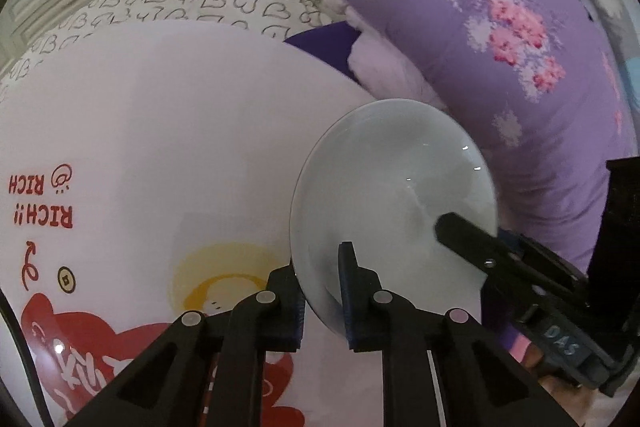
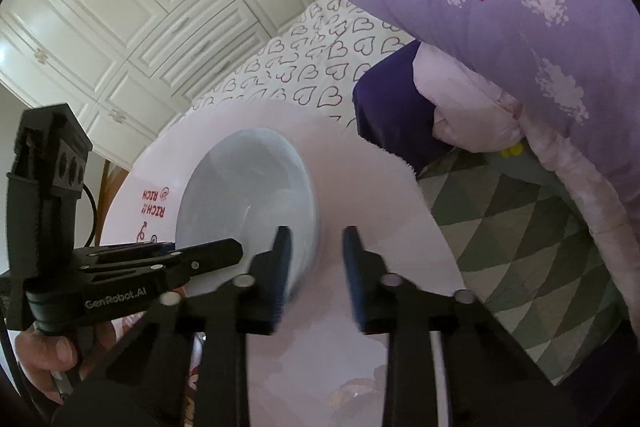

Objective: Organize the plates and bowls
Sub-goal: 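Close both grippers on the rim of the smaller white bowl, then carry the held bowl over the nested bowls and lower it inside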

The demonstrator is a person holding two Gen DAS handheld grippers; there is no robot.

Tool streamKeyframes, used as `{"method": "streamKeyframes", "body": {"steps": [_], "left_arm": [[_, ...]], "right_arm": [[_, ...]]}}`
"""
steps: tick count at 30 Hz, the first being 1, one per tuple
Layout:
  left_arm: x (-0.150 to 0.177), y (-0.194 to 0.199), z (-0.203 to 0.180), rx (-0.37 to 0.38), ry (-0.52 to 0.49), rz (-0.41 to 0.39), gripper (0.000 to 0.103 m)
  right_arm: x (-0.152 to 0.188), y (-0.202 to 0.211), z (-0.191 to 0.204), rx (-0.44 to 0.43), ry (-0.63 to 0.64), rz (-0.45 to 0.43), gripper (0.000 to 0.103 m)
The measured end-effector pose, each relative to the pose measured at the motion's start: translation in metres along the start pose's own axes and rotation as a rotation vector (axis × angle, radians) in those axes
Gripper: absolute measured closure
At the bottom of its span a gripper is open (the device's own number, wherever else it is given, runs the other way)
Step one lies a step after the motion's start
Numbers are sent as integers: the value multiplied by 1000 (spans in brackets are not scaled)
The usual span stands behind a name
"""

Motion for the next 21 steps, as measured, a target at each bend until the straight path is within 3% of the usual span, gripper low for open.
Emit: {"method": "streamKeyframes", "body": {"steps": [11,21], "left_arm": [[22,20,-2,-45,-6,-4,92],[54,76,-5,-45,-14,-41,91]], "right_arm": [[12,2,17,12,16,10,83],[26,29,48,-7,60,-6,83]]}}
Point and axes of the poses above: each gripper's, at about its wrist camera, not at the fingertips, and y roughly against the way its jaws point, z to its left, x to its underside, the point moved 7 cm from there along -y, roughly the way its jaws point
